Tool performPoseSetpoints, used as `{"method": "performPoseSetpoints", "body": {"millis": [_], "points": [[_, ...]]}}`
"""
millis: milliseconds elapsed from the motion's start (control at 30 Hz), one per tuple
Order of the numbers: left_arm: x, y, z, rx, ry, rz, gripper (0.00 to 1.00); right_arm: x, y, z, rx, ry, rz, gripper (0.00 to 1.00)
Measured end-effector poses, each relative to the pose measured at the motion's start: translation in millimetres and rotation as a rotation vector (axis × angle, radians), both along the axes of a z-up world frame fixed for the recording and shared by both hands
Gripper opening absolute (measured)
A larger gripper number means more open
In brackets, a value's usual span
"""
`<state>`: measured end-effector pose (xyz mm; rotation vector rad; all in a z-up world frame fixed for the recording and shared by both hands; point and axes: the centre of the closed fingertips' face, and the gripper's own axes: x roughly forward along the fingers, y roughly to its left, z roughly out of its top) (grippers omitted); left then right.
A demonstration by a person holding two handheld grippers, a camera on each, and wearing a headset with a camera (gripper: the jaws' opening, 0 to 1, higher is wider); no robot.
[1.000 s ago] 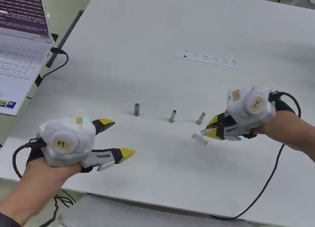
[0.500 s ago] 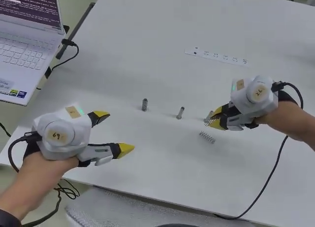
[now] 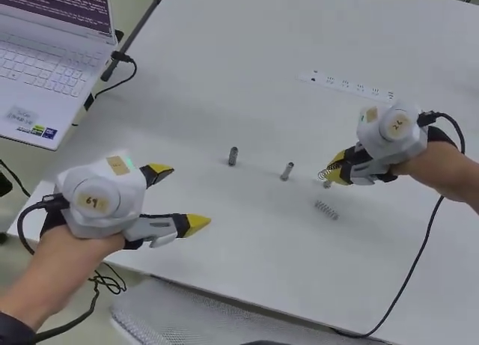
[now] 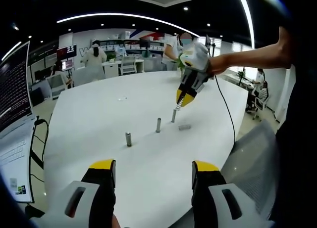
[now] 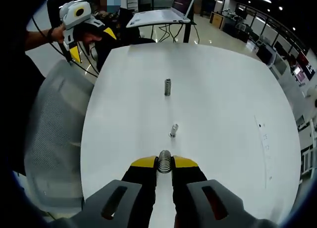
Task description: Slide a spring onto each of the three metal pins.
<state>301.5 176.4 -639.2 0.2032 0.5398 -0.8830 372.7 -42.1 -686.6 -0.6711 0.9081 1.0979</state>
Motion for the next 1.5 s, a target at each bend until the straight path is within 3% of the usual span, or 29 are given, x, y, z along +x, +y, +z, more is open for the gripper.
{"method": "performPoseSetpoints", "body": {"millis": [567,1500], "points": [[5.9,0.5,4.8,0.004,0.004,0.008,0.61,27.7,12.6,-9.4,-0.018,0.007,0.040,0.09],[9.2,3.9,5.4,0.001,0.016,0.019,0.61,35.4,35.9,-27.1,-0.047,0.047,0.112,0.09]]}}
